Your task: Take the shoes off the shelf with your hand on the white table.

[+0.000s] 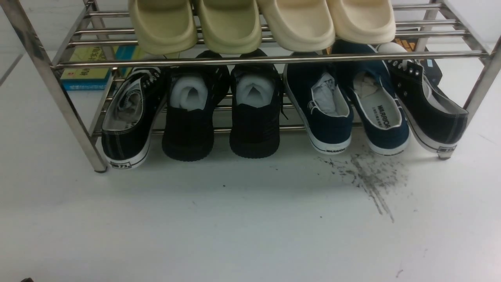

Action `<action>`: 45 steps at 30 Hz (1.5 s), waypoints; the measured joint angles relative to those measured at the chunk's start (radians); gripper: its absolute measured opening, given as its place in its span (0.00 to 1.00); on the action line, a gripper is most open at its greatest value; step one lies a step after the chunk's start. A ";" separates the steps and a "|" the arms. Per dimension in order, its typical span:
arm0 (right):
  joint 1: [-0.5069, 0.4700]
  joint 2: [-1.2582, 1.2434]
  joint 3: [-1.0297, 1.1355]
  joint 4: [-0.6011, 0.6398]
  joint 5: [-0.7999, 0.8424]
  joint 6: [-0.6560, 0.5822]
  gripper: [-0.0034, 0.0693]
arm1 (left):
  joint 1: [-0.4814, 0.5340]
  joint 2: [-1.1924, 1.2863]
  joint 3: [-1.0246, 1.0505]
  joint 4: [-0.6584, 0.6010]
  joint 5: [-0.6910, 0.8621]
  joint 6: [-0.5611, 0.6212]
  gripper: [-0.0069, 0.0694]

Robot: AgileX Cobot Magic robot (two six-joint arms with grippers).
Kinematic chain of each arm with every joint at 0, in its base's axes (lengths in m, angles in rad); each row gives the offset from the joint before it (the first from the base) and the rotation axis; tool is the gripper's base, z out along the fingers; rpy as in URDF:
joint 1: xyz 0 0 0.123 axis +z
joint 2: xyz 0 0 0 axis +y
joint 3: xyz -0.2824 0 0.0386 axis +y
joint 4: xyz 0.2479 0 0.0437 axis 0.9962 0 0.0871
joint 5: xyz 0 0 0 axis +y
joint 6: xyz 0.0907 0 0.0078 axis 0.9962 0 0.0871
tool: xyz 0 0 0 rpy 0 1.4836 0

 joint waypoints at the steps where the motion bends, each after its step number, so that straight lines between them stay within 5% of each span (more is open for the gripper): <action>1: 0.000 0.048 -0.041 0.003 0.072 -0.027 0.03 | 0.000 0.000 0.000 0.000 0.000 0.000 0.41; 5: 0.000 0.331 -0.215 0.117 0.343 -0.218 0.04 | 0.000 0.000 0.000 0.000 0.000 0.000 0.41; 14: 0.000 0.875 -0.424 0.633 0.420 -0.810 0.07 | 0.000 0.000 0.000 0.000 0.000 0.000 0.41; 18: 0.036 1.034 -0.546 0.683 0.469 -0.895 0.10 | 0.000 0.000 0.000 0.000 0.000 0.000 0.41; 24: 0.228 1.151 -0.733 0.533 0.470 -0.882 0.16 | 0.000 0.000 0.000 0.000 0.000 0.000 0.41; 31: 0.388 1.287 -0.921 0.280 0.471 -0.746 0.37 | 0.000 0.000 0.000 0.000 0.000 0.000 0.41; 37: 0.420 1.430 -1.009 0.145 0.444 -0.688 0.56 | 0.000 0.000 0.000 0.000 0.000 0.000 0.41; 45: 0.420 1.526 -1.022 0.022 0.401 -0.643 0.58 | 0.000 0.000 0.000 0.000 0.000 0.000 0.41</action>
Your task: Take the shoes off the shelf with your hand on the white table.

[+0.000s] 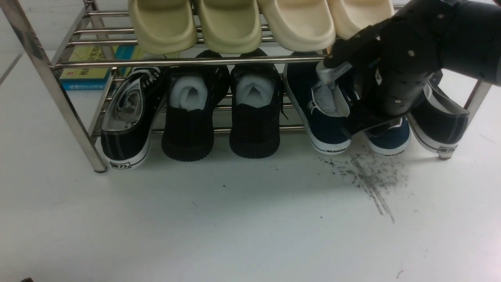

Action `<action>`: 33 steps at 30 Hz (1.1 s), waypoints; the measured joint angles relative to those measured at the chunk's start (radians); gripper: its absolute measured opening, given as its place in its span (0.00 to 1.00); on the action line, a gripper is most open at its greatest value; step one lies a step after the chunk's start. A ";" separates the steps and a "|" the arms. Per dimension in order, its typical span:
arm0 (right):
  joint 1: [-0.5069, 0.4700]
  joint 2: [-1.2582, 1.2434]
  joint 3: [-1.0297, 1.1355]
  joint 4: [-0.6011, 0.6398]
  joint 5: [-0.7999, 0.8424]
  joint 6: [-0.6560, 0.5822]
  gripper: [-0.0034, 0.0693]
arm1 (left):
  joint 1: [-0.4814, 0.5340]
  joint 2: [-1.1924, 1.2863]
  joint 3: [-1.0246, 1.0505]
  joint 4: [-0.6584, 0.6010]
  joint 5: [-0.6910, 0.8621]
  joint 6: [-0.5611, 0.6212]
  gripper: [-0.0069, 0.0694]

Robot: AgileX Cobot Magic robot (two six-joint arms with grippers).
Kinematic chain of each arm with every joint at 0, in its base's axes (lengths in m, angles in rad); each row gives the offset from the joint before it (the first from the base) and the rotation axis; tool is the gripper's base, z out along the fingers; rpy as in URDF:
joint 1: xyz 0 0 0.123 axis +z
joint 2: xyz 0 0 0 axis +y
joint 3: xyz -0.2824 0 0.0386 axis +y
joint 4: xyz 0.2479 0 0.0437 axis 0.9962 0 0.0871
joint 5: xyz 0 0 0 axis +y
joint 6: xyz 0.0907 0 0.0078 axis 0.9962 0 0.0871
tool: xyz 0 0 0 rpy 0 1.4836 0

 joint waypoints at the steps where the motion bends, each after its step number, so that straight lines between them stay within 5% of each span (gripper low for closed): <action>1: 0.001 0.020 -0.001 -0.024 -0.016 0.024 0.58 | 0.000 0.000 0.000 0.000 0.000 0.000 0.41; 11: 0.004 0.115 -0.001 -0.139 -0.039 0.124 0.44 | 0.000 0.000 0.000 0.000 0.000 0.000 0.41; 17: 0.010 0.123 -0.002 -0.128 -0.035 0.130 0.09 | 0.000 0.000 0.000 0.000 0.000 0.000 0.41; 33: 0.005 -0.130 0.001 0.089 0.198 0.016 0.08 | 0.000 0.000 0.000 0.000 0.000 0.000 0.41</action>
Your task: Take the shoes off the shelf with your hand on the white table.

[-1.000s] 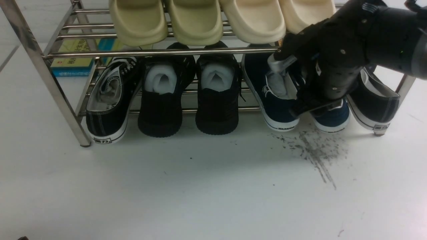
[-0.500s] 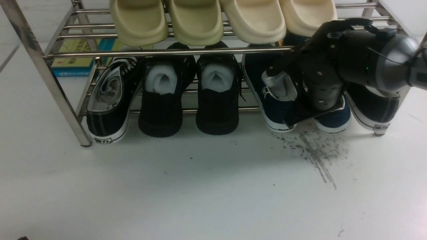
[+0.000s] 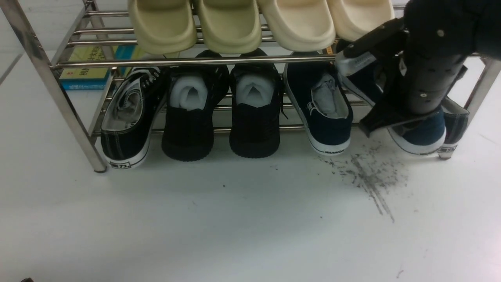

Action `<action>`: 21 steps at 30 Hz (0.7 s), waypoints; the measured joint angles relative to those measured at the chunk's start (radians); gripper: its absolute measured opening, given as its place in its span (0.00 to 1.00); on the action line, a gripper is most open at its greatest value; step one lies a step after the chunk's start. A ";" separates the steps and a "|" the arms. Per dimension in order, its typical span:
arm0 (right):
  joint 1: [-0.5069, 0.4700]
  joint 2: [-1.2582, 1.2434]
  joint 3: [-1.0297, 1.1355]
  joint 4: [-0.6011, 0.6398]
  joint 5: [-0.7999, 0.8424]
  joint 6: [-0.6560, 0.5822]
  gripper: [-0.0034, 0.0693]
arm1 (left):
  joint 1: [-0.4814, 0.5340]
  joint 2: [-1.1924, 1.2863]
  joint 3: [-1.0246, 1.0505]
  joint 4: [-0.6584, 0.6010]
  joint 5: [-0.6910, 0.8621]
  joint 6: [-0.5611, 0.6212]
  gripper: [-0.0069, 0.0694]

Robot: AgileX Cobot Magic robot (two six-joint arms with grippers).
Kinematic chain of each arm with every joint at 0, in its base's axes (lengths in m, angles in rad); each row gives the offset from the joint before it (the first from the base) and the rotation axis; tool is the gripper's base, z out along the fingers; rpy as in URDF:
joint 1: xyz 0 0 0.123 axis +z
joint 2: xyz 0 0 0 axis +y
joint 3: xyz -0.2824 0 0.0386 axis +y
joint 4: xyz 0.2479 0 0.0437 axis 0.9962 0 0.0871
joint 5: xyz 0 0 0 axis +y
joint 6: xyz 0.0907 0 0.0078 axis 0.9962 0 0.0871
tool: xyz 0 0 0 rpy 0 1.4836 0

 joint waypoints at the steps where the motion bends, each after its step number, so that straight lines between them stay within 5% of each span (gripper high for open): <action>1: 0.000 -0.015 0.001 0.014 0.020 -0.008 0.08 | 0.000 0.000 0.000 0.000 0.000 0.000 0.41; 21: 0.000 -0.502 0.011 0.388 0.064 -0.024 0.08 | 0.000 0.000 0.000 0.000 0.000 0.000 0.41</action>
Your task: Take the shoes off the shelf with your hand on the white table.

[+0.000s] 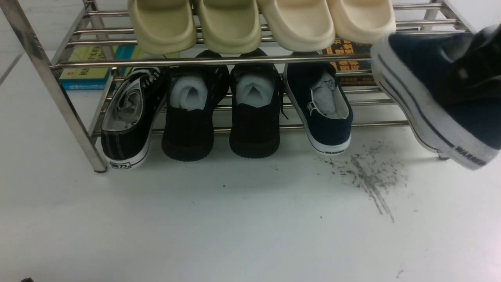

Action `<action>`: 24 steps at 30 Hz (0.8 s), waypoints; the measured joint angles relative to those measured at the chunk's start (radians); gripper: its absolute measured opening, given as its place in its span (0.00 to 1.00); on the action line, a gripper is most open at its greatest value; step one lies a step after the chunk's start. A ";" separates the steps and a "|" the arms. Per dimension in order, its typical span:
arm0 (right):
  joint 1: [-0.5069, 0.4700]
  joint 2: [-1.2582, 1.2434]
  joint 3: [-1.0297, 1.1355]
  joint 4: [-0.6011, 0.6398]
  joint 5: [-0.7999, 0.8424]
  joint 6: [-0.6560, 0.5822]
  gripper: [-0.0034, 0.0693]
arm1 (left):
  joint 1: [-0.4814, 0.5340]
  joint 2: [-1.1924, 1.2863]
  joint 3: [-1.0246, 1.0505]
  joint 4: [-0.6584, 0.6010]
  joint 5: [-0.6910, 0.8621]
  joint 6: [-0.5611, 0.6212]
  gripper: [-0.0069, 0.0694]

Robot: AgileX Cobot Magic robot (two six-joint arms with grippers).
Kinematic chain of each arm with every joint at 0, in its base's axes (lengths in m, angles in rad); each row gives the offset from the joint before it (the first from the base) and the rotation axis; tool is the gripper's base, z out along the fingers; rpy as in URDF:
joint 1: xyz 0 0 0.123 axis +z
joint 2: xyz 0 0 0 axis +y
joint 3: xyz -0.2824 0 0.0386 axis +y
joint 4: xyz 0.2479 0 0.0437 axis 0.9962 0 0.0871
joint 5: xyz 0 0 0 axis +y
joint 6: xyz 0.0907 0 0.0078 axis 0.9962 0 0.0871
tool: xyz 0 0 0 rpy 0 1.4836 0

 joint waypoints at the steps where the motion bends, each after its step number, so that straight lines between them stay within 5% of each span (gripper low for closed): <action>1: 0.000 -0.006 0.006 0.005 0.000 -0.001 0.08 | 0.000 0.000 0.000 0.000 0.000 0.000 0.41; 16: 0.002 -0.187 0.530 0.350 0.000 -0.003 0.08 | 0.000 0.000 0.000 0.000 0.000 0.000 0.41; 21: 0.085 -0.187 0.584 0.325 -0.036 0.065 0.08 | 0.000 0.000 0.000 0.000 0.000 0.000 0.41; 24: 0.220 -0.149 0.586 0.247 -0.137 0.171 0.08 | 0.000 0.000 0.000 0.000 0.000 0.000 0.41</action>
